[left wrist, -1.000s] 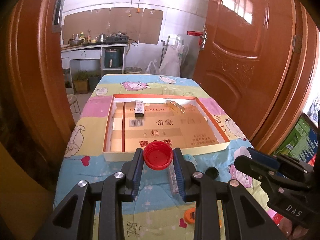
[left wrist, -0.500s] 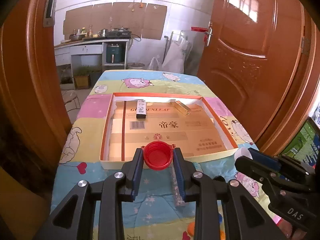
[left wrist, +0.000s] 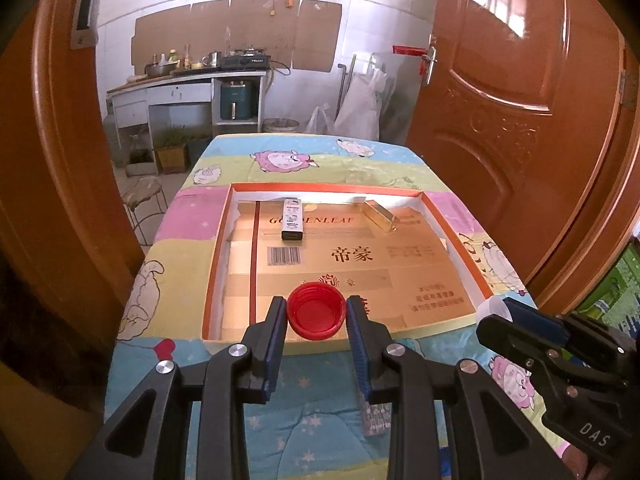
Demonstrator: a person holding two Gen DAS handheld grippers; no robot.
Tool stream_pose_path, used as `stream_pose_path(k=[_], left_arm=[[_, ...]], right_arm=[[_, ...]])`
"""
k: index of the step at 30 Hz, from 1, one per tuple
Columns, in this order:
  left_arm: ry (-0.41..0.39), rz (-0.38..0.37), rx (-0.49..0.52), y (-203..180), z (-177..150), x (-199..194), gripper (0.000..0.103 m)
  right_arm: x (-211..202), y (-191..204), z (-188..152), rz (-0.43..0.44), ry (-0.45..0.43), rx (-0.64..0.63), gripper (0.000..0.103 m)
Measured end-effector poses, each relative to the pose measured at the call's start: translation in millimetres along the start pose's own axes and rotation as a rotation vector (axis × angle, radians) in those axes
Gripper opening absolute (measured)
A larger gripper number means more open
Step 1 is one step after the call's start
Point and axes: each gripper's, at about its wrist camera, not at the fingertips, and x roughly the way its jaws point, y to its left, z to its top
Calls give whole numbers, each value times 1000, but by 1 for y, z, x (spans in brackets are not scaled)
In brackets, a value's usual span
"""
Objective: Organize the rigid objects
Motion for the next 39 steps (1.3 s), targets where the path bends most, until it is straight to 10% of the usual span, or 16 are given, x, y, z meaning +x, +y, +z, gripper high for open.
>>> stream_pose_path(k=[39], left_arm=[[82,-31,26,-17,51,92,31]], right_arm=[[69,-62,39,-19,57,70,31]])
